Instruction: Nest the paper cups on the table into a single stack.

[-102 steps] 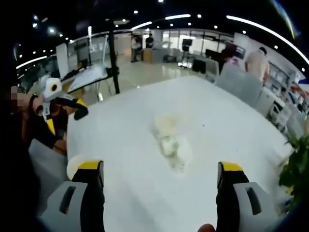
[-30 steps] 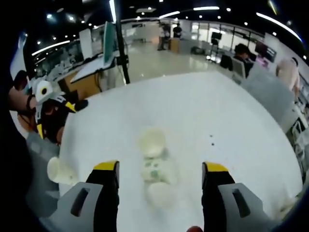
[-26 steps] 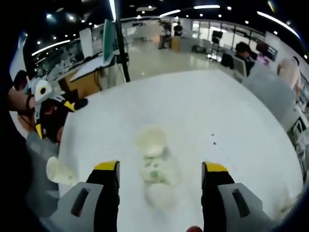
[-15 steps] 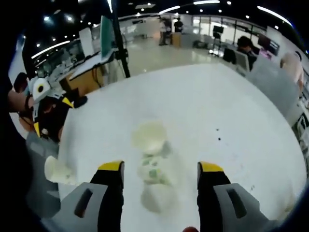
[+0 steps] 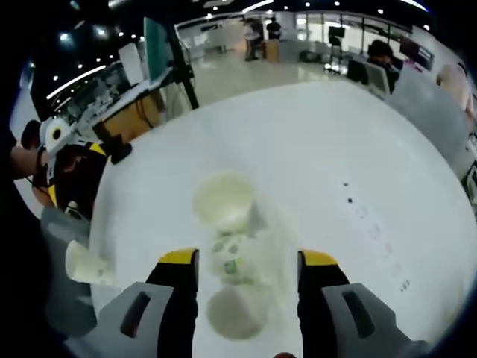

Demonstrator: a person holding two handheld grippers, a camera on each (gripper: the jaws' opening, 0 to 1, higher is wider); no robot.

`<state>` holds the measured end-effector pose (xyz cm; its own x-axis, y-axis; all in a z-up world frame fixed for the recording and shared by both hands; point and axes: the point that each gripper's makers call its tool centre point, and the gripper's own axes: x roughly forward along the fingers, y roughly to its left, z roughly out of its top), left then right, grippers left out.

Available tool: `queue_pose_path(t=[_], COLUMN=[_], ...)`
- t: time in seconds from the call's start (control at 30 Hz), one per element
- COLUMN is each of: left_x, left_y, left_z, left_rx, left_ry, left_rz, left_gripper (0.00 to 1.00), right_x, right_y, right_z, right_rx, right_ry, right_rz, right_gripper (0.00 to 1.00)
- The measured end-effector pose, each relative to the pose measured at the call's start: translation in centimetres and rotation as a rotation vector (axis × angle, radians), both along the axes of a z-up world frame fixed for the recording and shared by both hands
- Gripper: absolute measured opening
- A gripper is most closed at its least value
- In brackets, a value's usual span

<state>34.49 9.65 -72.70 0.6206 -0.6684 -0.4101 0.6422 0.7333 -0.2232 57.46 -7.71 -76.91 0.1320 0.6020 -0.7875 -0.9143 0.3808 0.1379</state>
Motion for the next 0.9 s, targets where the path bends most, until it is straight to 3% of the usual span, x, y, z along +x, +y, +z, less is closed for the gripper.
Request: queue_pose_path(t=[0.6,0.9], left_x=[-0.4,-0.6], left_y=[0.6,0.9], left_z=[-0.4,-0.6], left_rx=[0.008,0.011], left_ry=[0.011,0.016], left_rz=[0.018,0.018], left_gripper=[0.91,0.9], right_x=[-0.7,-1.0], right_y=[0.6,0.4], right_z=[-1.7,-2.0], right_rx=[-0.001,-0.01], right_ry=[0.086,0.1], right_rz=[0.005,0.012], right_gripper=[0.36,0.3])
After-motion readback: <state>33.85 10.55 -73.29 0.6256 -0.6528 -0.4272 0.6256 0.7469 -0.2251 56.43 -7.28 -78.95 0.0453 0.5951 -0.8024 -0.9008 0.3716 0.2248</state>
